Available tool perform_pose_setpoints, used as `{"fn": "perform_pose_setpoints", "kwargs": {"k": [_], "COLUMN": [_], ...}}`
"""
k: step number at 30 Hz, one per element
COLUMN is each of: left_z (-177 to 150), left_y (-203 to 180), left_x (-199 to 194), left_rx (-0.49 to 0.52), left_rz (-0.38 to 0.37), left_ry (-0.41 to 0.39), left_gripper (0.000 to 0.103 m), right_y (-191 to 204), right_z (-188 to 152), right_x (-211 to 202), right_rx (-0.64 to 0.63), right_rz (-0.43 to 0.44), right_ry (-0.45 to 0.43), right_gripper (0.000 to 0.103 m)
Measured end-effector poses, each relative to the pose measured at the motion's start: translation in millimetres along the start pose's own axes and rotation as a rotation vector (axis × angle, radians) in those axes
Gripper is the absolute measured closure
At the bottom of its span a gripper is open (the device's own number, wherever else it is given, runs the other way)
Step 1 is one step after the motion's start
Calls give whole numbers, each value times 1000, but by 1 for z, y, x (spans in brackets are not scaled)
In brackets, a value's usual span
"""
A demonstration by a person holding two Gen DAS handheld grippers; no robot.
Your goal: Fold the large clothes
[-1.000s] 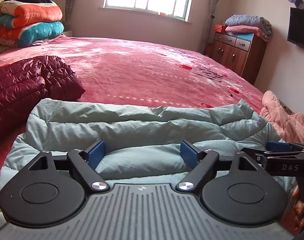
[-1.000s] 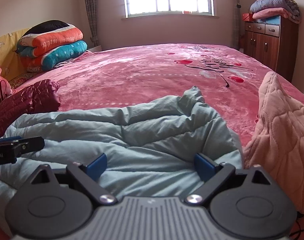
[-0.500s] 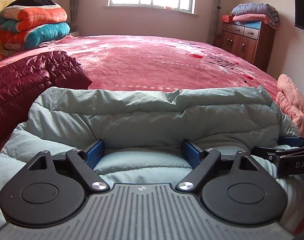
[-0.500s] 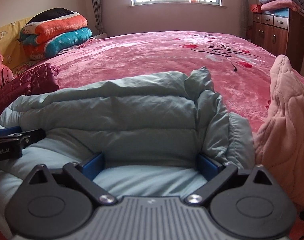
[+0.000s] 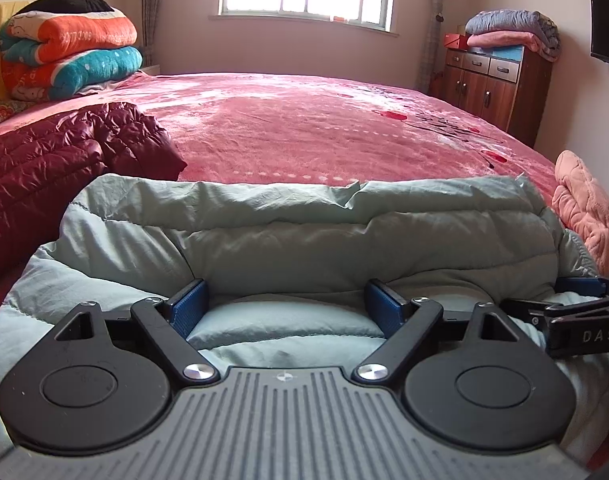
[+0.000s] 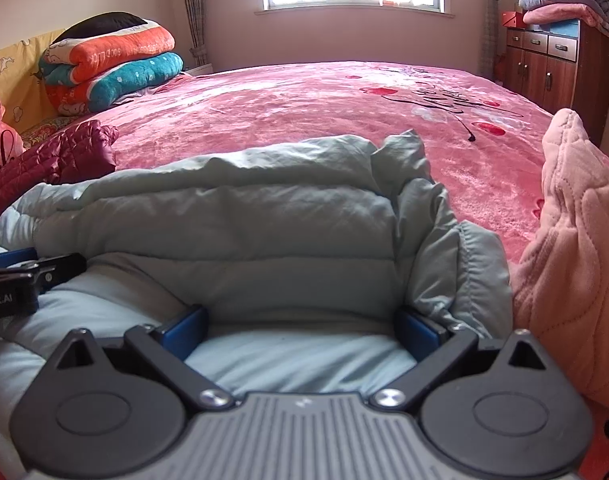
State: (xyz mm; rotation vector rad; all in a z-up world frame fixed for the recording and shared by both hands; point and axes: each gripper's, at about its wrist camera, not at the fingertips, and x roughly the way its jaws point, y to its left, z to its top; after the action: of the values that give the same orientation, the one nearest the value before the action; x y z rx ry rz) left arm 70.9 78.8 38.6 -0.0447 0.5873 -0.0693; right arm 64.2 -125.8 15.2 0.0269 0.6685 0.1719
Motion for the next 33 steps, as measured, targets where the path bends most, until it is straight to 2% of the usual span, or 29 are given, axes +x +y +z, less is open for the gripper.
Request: {"fn": "perform_pose_setpoints", "kwargs": {"k": [4, 14, 24, 33], "left_z": [11, 32, 35, 33], "left_y": [3, 31, 64, 84], "left_x": [-15, -46, -50, -51], "left_rx": [-18, -21, -27, -61], "left_rz": [6, 170, 285, 311], "left_ry": [-25, -72, -31, 5], "left_gripper": [0, 0, 0, 0], "right_y": [4, 14, 18, 11], "right_z": [3, 7, 4, -1], "right_x": [-7, -30, -42, -58], "right_rx": [6, 40, 70, 79], "right_rz": [-19, -28, -34, -52], "right_ry": [-2, -35, -45, -47], "right_gripper": [4, 3, 3, 3]}}
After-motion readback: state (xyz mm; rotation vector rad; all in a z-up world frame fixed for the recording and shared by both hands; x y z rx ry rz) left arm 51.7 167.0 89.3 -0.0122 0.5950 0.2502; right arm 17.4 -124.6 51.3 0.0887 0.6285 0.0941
